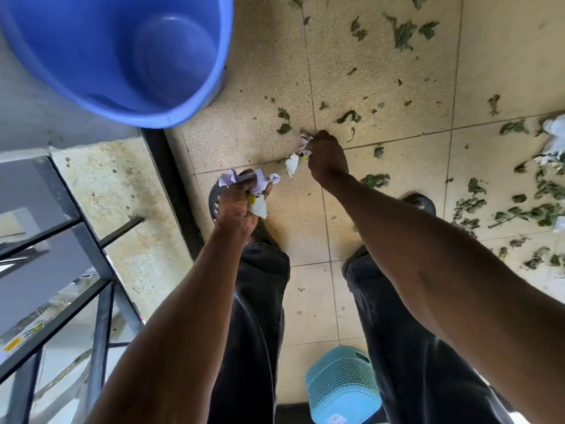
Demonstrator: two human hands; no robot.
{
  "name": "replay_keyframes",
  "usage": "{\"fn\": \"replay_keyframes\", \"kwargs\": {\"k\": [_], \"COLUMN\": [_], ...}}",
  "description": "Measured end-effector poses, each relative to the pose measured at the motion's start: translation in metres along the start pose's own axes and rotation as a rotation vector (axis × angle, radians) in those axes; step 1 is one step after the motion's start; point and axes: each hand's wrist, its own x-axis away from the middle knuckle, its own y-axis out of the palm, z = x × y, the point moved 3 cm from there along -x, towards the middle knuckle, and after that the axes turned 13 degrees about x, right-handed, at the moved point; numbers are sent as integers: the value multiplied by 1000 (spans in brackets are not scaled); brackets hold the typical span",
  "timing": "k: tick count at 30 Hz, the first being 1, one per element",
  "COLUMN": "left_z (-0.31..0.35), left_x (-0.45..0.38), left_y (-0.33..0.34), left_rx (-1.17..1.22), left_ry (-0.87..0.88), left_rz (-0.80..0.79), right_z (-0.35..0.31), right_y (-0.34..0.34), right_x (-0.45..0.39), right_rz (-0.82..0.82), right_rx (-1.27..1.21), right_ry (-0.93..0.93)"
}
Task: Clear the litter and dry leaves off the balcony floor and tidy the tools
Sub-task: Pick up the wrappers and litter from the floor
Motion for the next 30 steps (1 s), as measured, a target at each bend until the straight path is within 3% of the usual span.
{"fn": "replay_keyframes", "kwargs": {"k": [4,5,10,14,18,22,25,30], "left_z": [-6,-6,-10,16,73,143,182,228], "left_x": [-6,0,56,121,185,211,211,189], "left_y": [-21,-22,21,55,92,106,118,141], "left_rx": [-62,-149,-98,-236,-354,-409,-395,-315], "left_ry": [9,-8,37,139,423,616,498,413], "left_rz": [84,112,-2,-67,-166,-97,-27,-105], "right_z": [22,24,19,-23,-88,-158,-198,-232], "right_y": [-23,-36,-71,-142,-205,-252,-274,-292], "right_x": [40,54,103,129,138,129,107,74], "right_rz": [69,64,50,41,59,40,75,-25], "right_rx": [-413,-504,-983,-1141,-1160,-1095,-989,-989], "right_ry": [377,427,609,458,287,150,135,133]}}
